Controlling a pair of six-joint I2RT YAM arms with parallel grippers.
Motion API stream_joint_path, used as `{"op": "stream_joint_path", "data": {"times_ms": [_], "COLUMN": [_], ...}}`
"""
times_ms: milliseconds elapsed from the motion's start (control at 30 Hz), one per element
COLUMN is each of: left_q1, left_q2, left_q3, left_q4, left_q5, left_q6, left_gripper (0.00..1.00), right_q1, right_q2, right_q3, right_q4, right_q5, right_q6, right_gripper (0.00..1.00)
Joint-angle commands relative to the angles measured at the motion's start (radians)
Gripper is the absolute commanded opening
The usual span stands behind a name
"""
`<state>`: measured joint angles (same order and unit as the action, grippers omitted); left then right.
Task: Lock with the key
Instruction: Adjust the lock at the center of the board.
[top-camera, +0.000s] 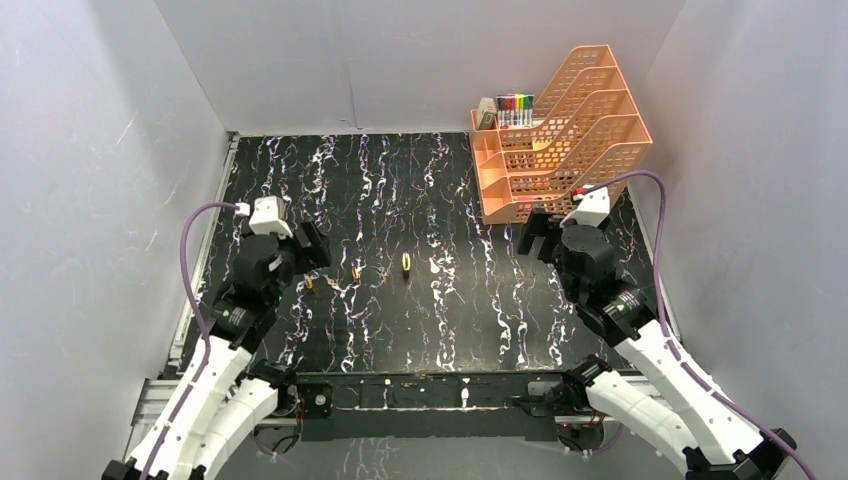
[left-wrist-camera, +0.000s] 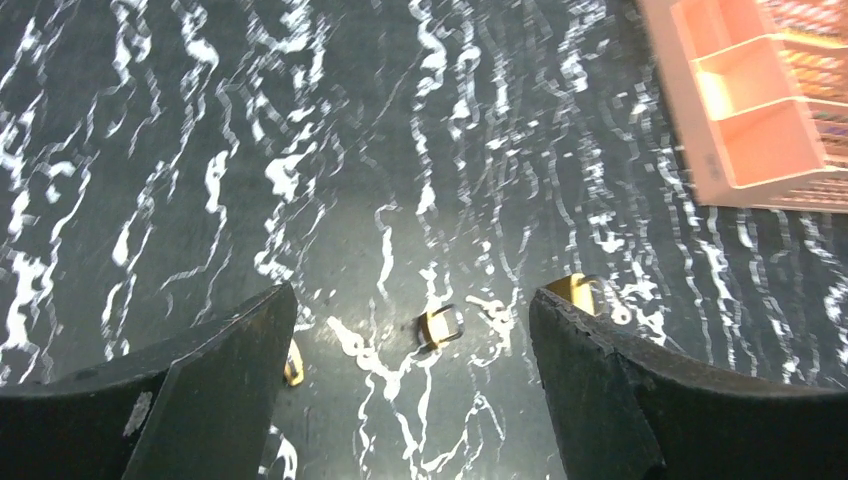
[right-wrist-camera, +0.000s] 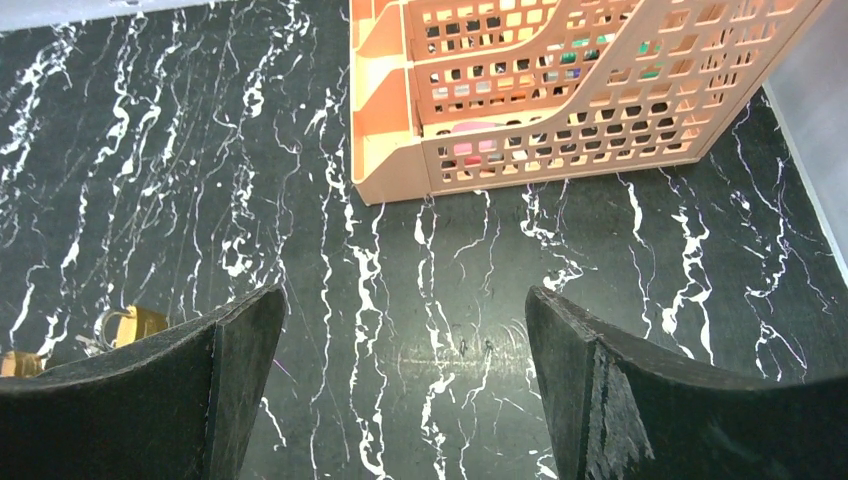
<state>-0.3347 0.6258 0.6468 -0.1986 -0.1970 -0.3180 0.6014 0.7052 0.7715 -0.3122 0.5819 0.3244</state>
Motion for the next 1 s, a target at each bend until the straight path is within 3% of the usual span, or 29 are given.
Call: {"op": "stream_joint_path", "data": {"times_ms": [0, 333, 600, 967], "left_q1": [0.008, 0.043, 0.147, 0.191], "left_q2": [0.126, 0.417, 0.479, 0.650], "left_q3": [0.109, 0.134, 0.102, 0.100], "left_q4": [-0.222, -0.375, -0.342, -0.341], "left_q5": [-0.146, -0.038, 0.058, 0.119], "left_q6": [-0.123, -0.281, -0.266, -0.239], "left_gripper": [0.86, 0.79, 0.75, 0.58], "right_q1": [-0.003, -0.002, -0.002, -0.002], "right_q2": [-0.030, -0.139, -0.247, -0.182], "right_q3": [-0.011, -0.021, -0.058, -0.043], "right_q4": [-0.014, -0.055, -0.068, -0.083], "right_q5": [0.000, -0.006, -0.004, -0.042], "right_q6": [0.016, -0.023, -0.025, -0.022], "right_gripper": [0.98, 0.99, 0.98, 0.99]}}
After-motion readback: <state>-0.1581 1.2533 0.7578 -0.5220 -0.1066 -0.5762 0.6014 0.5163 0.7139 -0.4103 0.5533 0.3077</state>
